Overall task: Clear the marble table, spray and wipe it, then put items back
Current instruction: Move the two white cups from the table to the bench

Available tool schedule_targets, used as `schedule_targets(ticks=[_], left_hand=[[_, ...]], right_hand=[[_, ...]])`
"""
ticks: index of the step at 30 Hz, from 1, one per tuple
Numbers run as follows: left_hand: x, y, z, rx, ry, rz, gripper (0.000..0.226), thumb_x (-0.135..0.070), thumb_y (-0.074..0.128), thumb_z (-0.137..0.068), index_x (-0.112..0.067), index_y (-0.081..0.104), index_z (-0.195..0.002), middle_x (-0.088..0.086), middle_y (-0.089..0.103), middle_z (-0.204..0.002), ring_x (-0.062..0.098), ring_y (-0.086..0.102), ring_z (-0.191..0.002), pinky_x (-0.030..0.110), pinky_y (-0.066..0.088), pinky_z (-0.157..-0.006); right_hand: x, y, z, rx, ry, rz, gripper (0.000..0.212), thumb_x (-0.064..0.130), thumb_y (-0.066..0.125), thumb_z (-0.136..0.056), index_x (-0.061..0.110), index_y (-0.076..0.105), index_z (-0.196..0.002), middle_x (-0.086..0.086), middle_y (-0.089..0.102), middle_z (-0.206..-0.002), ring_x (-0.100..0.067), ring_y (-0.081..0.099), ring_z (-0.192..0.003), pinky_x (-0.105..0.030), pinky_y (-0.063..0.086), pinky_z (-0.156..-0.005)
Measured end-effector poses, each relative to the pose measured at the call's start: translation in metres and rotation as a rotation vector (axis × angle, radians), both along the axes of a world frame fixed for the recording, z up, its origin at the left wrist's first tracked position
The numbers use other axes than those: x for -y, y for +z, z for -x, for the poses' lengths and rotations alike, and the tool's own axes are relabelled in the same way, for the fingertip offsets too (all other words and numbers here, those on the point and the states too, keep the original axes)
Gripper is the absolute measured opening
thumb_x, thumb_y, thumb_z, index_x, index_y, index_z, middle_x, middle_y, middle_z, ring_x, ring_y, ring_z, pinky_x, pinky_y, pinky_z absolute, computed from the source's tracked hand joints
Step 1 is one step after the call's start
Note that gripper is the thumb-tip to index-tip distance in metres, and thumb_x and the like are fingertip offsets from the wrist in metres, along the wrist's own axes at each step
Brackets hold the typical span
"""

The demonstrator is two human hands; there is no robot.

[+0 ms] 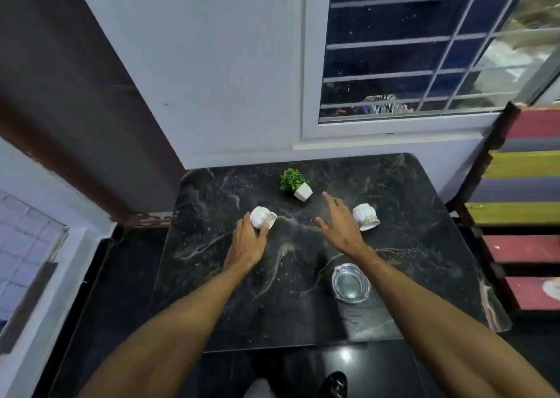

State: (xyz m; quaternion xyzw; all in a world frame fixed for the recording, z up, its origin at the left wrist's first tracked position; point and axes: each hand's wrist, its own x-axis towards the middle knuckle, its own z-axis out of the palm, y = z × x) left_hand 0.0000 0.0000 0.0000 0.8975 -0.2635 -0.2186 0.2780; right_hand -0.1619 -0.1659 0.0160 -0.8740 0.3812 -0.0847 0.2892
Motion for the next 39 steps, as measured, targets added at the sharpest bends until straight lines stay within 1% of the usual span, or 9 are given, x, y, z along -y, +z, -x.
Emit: schedule_targets(ticks=[3,10,16,21,25,30,34,36,39], left_hand=[[0.021,-0.009,-0.006,-0.132,0.25,-0.027,0.074,-0.047,0.056,-0.103,-0.003,0.033,-0.157,0.02,0.039,-0.161,0.037,0.043,-0.145,0.046,0.04,-0.112],[0.073,-0.042,-0.034,-0.358,0.536,0.001,0.085,-0.063,0.065,-0.091,0.002,0.05,-0.143,0.022,0.054,-0.147,0.041,0.055,-0.131,0.048,0.046,-0.106],[0.099,-0.068,-0.055,-0.427,0.665,-0.051,0.091,-0.061,0.077,-0.082,-0.002,0.049,-0.146,0.022,0.051,-0.15,0.043,0.053,-0.133,0.053,0.044,-0.111],[0.107,-0.078,-0.06,-0.438,0.63,-0.059,0.088,-0.04,0.091,-0.073,0.0,0.053,-0.141,0.021,0.056,-0.145,0.042,0.056,-0.129,0.051,0.048,-0.108],[0.107,-0.08,-0.048,-0.371,0.596,-0.048,0.084,-0.035,0.094,-0.068,-0.001,0.056,-0.135,0.022,0.059,-0.139,0.041,0.058,-0.126,0.049,0.049,-0.106],[0.108,-0.073,-0.01,-0.252,0.469,0.21,0.077,-0.027,0.097,-0.062,-0.022,0.047,-0.12,0.009,0.06,-0.123,0.031,0.058,-0.115,0.038,0.049,-0.092],[0.123,-0.062,0.027,-0.217,0.222,0.393,0.073,-0.013,0.092,-0.071,-0.024,0.042,-0.123,0.004,0.059,-0.122,0.025,0.06,-0.112,0.04,0.052,-0.095],[0.14,-0.053,0.048,-0.288,0.112,0.461,0.075,-0.008,0.086,-0.08,-0.022,0.038,-0.136,0.003,0.056,-0.128,0.02,0.06,-0.112,0.031,0.053,-0.093],[0.177,-0.041,0.086,-0.38,-0.02,0.503,0.081,0.0,0.077,-0.088,-0.018,0.028,-0.15,0.004,0.051,-0.135,0.013,0.057,-0.113,0.013,0.047,-0.093]], right_hand=[[0.018,-0.014,0.008,-0.012,-0.1,0.004,0.07,0.024,0.064,-0.096,0.013,0.029,-0.156,-0.016,0.042,-0.152,-0.034,0.043,-0.139,-0.046,0.041,-0.113],[0.046,-0.049,0.026,-0.129,-0.268,0.076,0.056,0.016,0.071,-0.084,0.012,0.051,-0.136,-0.015,0.05,-0.137,-0.035,0.048,-0.124,-0.047,0.046,-0.103],[0.068,-0.074,0.023,-0.241,-0.339,0.05,0.063,0.022,0.074,-0.083,0.012,0.045,-0.139,-0.015,0.041,-0.141,-0.036,0.044,-0.126,-0.049,0.046,-0.103],[0.086,-0.082,0.012,-0.217,-0.376,0.052,0.064,0.014,0.073,-0.078,0.01,0.045,-0.136,-0.015,0.04,-0.14,-0.036,0.045,-0.123,-0.047,0.049,-0.099],[0.1,-0.086,0.012,-0.197,-0.414,0.001,0.063,0.013,0.073,-0.081,0.013,0.044,-0.136,-0.018,0.04,-0.139,-0.037,0.046,-0.12,-0.048,0.051,-0.097],[0.114,-0.09,0.018,-0.131,-0.43,-0.016,0.053,0.011,0.072,-0.084,0.013,0.045,-0.129,-0.019,0.047,-0.13,-0.038,0.05,-0.115,-0.048,0.051,-0.088],[0.12,-0.088,0.044,0.147,-0.521,-0.161,0.063,0.015,0.082,-0.077,0.016,0.051,-0.131,-0.012,0.048,-0.128,-0.032,0.055,-0.115,-0.039,0.046,-0.096],[0.125,-0.081,0.064,0.325,-0.576,-0.272,0.073,0.011,0.086,-0.072,0.016,0.053,-0.137,-0.008,0.047,-0.128,-0.026,0.055,-0.118,-0.033,0.045,-0.104],[0.14,-0.07,0.104,0.551,-0.696,-0.4,0.077,0.005,0.089,-0.069,0.013,0.057,-0.139,-0.005,0.047,-0.129,-0.022,0.058,-0.121,-0.036,0.047,-0.111]])
